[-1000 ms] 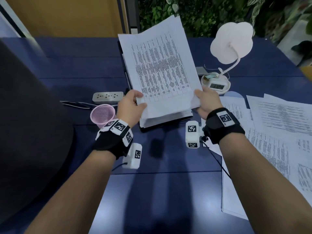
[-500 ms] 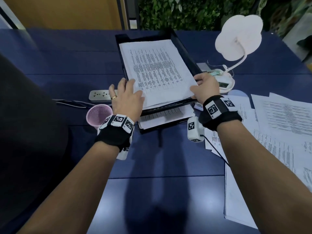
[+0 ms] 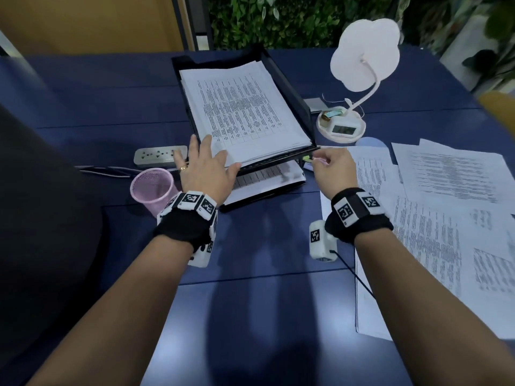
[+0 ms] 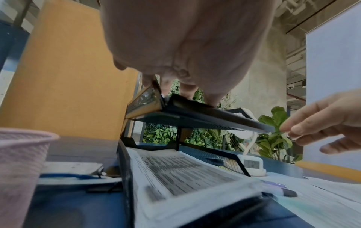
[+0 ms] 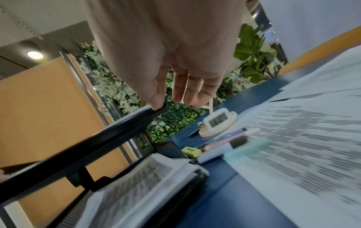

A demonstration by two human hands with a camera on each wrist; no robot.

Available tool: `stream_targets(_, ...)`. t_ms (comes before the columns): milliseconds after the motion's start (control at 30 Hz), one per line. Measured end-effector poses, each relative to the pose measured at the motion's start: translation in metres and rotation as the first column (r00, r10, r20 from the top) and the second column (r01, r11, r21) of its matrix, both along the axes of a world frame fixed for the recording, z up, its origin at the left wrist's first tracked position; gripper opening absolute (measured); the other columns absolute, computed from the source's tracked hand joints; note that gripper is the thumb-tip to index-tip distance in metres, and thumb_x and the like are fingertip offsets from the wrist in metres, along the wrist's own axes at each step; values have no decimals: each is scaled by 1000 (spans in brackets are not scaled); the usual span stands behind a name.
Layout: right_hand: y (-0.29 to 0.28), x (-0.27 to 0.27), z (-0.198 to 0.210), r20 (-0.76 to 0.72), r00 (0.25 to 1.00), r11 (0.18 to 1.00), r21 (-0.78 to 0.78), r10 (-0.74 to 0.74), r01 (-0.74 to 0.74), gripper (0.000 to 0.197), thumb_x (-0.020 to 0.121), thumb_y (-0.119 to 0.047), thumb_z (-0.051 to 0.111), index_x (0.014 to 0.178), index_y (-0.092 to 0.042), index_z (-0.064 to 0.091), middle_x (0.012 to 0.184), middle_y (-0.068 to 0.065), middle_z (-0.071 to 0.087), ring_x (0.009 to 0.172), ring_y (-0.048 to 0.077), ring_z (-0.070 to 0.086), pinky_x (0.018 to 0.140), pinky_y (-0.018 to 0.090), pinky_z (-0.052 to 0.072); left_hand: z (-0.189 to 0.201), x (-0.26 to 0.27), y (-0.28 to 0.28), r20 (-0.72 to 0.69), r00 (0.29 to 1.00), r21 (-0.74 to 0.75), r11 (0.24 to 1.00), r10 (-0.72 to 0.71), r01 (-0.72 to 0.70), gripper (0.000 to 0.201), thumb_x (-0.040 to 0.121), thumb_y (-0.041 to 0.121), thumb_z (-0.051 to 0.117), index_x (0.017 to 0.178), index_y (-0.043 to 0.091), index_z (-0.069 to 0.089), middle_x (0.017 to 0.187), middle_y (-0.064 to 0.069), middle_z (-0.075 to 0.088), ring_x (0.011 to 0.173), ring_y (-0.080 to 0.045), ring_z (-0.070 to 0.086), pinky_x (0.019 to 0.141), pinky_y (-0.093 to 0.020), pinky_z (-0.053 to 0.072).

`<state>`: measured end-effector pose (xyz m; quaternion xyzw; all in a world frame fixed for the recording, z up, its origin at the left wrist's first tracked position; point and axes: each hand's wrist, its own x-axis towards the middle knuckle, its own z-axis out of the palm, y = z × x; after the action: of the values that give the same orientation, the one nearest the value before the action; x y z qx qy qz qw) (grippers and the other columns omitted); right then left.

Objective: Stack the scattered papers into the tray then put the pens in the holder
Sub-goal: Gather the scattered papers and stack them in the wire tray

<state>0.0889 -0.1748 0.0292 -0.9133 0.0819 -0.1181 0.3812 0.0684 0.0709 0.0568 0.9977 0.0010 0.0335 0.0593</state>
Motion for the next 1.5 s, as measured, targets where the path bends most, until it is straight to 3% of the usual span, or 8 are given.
stream_targets(367, -77, -91, -55, -364, 919, 987, -102, -151, 122, 26, 89, -13, 56, 113, -9, 67, 124, 16, 57, 105, 32, 59, 84, 26, 41, -37, -54, -74, 100, 973, -76, 974, -207, 215, 55, 86, 33, 59, 137, 22, 41, 156, -10, 17, 146, -30, 4, 114, -53, -1)
stream_targets(633, -148, -114, -83, -491, 814, 944, -265, -309, 199, 33, 91, -18, 48, 122, -20, 61, 139, 9, 46, 125, 31, 47, 101, 42, 43, -73, -62, -128, -235, 883, -116, 914, -406, 390, 56, 92, 40, 52, 143, 24, 34, 158, -6, 10, 146, -25, 3, 116, -44, 8)
stream_targets(733, -171, -120, -82, -578, 732, 919, -355, -361, 173, 47, 89, -31, 53, 135, -30, 45, 154, 8, 23, 142, 34, 20, 110, 59, 24, -86, -65, -150, -360, 830, -120, 903, -427, 412, 63, 90, 46, 52, 146, 27, 28, 159, -5, 5, 147, -24, 1, 117, -45, 7)
stream_targets(833, -184, -124, -77, -709, 630, 919, -394, -318, 21, 71, 90, -51, 45, 150, -27, 15, 159, 13, 2, 144, 41, 2, 115, 55, 11, -92, -65, -171, -421, 797, -124, 898, -433, 423, 69, 89, 50, 51, 148, 28, 23, 160, -3, 2, 147, -23, -2, 117, -45, 5)
stream_targets(1000, -163, -130, -77, -764, 611, 939, -331, -209, -94, 68, 90, -51, 39, 149, -36, 7, 159, 4, -1, 142, 44, 1, 109, 66, 20, -97, -62, -199, -422, 768, -161, 873, -482, 460, 69, 92, 52, 46, 150, 29, 16, 160, 0, 2, 147, -21, -2, 118, -45, 3)
stream_targets(1100, -151, -132, -72, -778, 602, 928, -337, -179, -159, 57, 94, -42, 36, 147, -36, 15, 157, 3, 9, 138, 46, 14, 103, 62, 34, -102, -63, -210, -455, 707, -147, 829, -541, 540, 73, 91, 60, 40, 151, 33, 8, 160, 2, -4, 147, -20, -7, 118, -47, 0)
stream_targets(1233, -148, -126, -63, -736, 661, 864, -420, -145, -278, 42, 95, -28, 36, 136, -29, 41, 131, 7, 51, 114, 34, 54, 87, 42, 51, -114, -67, -209, -550, 664, -67, 819, -507, 570, 87, 82, 75, 37, 149, 38, -4, 158, 5, -16, 146, -20, -15, 116, -53, -5)
stream_targets(1500, -166, -111, -54, -657, 713, 929, -369, -247, -18, 34, 93, -29, 47, 125, -30, 55, 124, 2, 59, 111, 27, 56, 96, 45, 46, -115, -69, -180, -557, 671, -39, 822, -489, 568, 88, 79, 74, 43, 148, 43, -3, 158, 10, -14, 146, -18, -15, 110, -59, -14)
